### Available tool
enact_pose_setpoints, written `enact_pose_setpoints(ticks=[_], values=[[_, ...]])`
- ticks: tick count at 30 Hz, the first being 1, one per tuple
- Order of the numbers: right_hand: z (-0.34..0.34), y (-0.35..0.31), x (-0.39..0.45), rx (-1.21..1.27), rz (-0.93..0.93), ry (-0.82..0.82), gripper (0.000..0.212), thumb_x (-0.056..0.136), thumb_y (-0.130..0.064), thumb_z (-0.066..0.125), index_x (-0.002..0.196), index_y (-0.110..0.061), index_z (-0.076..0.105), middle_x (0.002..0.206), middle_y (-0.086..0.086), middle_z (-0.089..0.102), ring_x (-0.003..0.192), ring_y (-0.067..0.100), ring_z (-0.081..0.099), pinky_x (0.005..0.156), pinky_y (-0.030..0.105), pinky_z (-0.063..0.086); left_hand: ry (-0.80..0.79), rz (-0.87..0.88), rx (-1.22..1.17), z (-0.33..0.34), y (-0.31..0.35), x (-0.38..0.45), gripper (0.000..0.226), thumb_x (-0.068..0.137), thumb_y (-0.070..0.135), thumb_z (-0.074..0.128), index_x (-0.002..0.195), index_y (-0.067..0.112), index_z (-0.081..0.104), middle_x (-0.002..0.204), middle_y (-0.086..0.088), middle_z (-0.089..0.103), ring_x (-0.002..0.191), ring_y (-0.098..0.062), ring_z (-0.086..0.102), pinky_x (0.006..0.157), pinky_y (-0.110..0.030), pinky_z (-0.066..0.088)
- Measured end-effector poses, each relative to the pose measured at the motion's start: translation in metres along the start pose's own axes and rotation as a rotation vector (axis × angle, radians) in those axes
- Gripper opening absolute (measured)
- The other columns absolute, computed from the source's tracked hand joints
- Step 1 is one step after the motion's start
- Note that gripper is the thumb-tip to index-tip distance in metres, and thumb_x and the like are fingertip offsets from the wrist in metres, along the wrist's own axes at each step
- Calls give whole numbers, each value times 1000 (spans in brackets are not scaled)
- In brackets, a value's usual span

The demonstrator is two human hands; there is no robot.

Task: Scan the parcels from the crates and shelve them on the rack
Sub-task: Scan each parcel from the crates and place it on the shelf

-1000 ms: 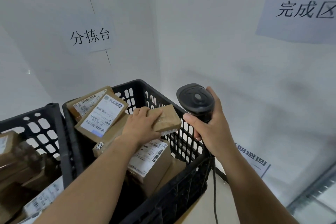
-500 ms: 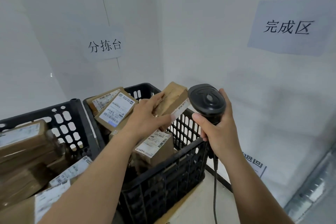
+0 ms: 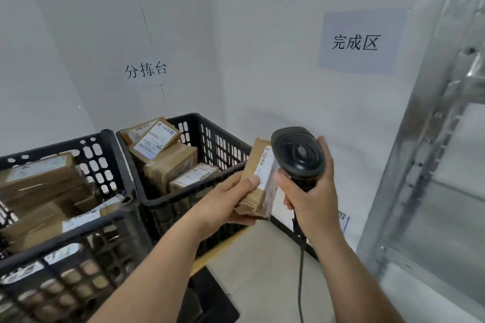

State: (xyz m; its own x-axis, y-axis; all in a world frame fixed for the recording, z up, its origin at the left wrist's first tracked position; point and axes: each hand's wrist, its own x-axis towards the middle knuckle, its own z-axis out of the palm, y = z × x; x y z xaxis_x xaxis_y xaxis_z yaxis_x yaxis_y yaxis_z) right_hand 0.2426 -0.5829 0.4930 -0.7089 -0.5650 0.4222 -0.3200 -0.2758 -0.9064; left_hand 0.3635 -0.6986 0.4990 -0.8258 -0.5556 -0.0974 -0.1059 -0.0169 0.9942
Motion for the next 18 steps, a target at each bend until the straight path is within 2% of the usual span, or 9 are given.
enact_pose_setpoints(ticks=[2,4,5,8,12,15,18], values=[[-20,-5,-14,0,-9,45,90,61,-45,78,122,-79,22,121,-9,64,89,13,59,88,39,53,-49,-2,-56,29,-4,-10,29,92,42,54,121,38,55,114,-7,70,101,-29,69,85,-46,57],[-39,-8,-28,-17,-35,84,94,71,-27,84,130,-67,22,117,-26,59,94,-11,59,87,8,45,-99,4,-87,52,-5,-17,35,91,43,54,124,31,52,116,-13,67,101,-32,69,84,-45,58],[-49,-12,-35,-23,-37,107,94,75,-18,83,134,-59,21,115,-34,54,98,-23,54,83,-2,39,-131,13,-88,63,-5,-20,40,89,45,58,124,29,50,117,-13,67,102,-31,68,84,-44,58],[-73,-25,-54,-71,-39,174,95,78,-12,81,140,-49,21,115,-38,49,101,-32,45,82,-8,32,-272,64,-27,87,-3,-25,61,78,47,72,130,30,45,116,-6,69,104,-27,68,88,-44,56],[-108,-39,-85,-152,-26,288,98,77,-14,81,148,-46,20,112,-44,49,105,-31,44,88,-2,36,-427,115,114,121,-1,-30,74,64,49,76,130,36,45,115,1,69,103,-21,68,87,-40,55],[-127,-53,-115,-215,4,354,98,78,-17,81,146,-51,19,112,-44,53,112,-21,49,105,24,45,-435,148,133,139,-5,-36,60,72,34,75,126,38,50,111,2,69,99,-19,69,84,-35,56],[-138,-67,-147,-252,40,407,92,78,-22,82,141,-57,25,114,-39,55,115,8,60,98,49,52,-362,186,123,150,-7,-43,36,87,23,70,117,37,54,108,3,68,94,-13,69,82,-31,57]])
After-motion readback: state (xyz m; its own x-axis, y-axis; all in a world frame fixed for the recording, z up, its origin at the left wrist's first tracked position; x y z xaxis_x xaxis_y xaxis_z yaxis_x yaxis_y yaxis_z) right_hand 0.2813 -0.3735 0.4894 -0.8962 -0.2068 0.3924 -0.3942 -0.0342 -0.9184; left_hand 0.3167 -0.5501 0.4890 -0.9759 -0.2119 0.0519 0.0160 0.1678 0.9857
